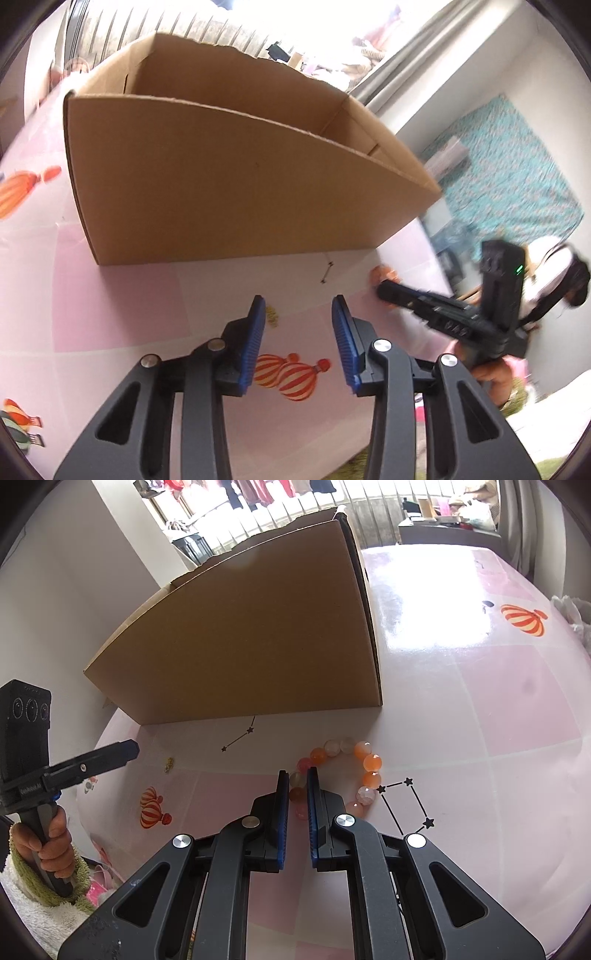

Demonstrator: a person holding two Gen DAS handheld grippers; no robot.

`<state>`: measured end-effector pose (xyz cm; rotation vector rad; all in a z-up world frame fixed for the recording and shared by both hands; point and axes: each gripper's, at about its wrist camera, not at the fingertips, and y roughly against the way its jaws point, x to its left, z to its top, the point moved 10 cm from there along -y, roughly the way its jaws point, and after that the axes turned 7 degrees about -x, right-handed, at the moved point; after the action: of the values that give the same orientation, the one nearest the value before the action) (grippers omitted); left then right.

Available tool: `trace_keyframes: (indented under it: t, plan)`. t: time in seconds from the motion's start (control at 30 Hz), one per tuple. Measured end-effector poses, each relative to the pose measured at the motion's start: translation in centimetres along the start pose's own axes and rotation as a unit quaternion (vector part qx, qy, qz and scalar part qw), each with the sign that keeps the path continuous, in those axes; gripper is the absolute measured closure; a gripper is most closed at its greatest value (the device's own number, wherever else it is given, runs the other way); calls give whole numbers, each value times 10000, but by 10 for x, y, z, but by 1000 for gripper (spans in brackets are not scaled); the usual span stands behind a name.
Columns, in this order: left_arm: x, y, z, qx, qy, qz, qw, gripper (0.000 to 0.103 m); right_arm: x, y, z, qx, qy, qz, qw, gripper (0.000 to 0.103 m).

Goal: Organize jewelry

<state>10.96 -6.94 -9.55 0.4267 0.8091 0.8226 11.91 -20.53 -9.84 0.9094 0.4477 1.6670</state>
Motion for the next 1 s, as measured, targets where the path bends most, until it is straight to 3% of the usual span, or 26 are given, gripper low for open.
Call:
trace_keyframes:
  t: [0.13, 0.23, 0.33, 0.53, 1.0]
  plan:
    - [-4, -8, -5, 109, -784, 617, 9950, 67, 0, 0, 0, -2, 7, -1, 10000, 96]
    - [-2, -18, -10, 223, -1026, 898, 9904, 67, 0, 0, 0, -5, -3, 1, 10000, 96]
    - [1, -26, -9, 201, -1035, 954, 9898, 69, 0, 0, 1, -5, 8, 0, 10000, 96]
    - [7, -31, -2, 188, -1002, 1004, 9897, 85, 0, 1, 1, -17, -19, 24, 10000, 96]
    - [11, -35, -9, 371, -1141, 1143, 9862, 99, -5, 4, 0, -32, -15, 40, 10000, 96]
